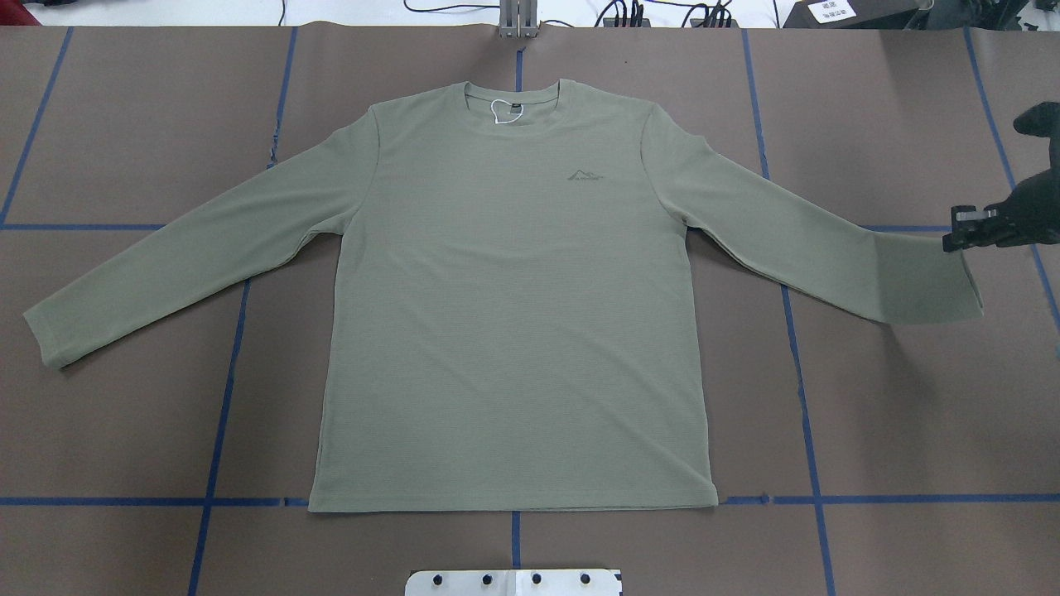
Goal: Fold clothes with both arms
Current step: 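Grasp the sleeve cuff farthest from the left arm with the right gripper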
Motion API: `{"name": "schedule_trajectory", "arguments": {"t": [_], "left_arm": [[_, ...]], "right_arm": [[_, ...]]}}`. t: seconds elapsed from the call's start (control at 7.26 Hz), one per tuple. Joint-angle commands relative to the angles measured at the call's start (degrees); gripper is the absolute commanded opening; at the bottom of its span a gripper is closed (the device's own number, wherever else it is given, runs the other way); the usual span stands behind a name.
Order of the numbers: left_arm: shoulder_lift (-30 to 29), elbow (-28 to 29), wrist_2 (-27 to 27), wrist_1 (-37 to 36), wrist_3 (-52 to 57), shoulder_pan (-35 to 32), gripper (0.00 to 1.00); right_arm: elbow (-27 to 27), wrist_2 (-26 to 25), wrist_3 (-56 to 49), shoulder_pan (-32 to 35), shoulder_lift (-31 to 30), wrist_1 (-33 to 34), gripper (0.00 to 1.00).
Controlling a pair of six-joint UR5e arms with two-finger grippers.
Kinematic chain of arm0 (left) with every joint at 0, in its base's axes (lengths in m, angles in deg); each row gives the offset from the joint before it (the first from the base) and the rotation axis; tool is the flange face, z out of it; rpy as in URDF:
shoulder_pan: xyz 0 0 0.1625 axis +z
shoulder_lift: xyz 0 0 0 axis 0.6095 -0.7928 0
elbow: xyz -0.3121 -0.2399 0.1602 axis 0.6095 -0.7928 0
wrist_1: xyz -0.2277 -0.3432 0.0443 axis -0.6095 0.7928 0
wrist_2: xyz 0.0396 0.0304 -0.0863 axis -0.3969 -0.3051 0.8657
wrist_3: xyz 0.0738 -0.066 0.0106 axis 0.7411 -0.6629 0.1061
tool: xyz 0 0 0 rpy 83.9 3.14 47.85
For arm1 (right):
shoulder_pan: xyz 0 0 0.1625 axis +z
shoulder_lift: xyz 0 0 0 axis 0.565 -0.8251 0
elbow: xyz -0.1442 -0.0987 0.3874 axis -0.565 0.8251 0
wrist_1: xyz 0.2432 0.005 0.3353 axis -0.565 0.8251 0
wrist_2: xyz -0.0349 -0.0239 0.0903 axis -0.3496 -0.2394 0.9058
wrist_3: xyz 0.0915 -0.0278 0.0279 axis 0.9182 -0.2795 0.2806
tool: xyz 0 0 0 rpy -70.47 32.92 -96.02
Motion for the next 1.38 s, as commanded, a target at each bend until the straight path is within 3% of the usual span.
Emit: {"name": "schedule_trajectory", "arguments": {"t": [0.0,0.28,0.41,0.55,0.83,1.1,1.24], "left_arm": [[0.0,0.0,0.0,0.0,0.0,0.0,1.00],[0.0,0.1,0.0,0.0,0.0,0.1,1.00],[0.0,0.2,0.0,0.0,0.0,0.0,1.00],[0.0,0.2,0.0,0.0,0.0,0.1,1.00],[-0.1,0.2,0.0,0.0,0.0,0.1,1.00],[-0.1,0.2,0.0,0.0,0.0,0.1,1.00],[-0.2,0.5,0.0,0.0,0.0,0.1,1.00]], "right_arm": [[-6.9,-3.1,4.7,0.0,13.6,22.8,0.00],[-5.3,-10.3,5.4,-2.7,36.8,50.6,0.00],[-2.1,-11.7,7.3,-3.1,43.4,52.9,0.00],[2.4,-15.0,9.9,-5.6,49.1,52.8,0.00],[17.6,-25.4,14.5,-13.8,63.5,51.3,0.00],[35.3,-32.7,22.6,-21.1,74.5,37.8,0.00],[42.5,-38.1,22.9,-24.6,78.3,34.1,0.00]]}}
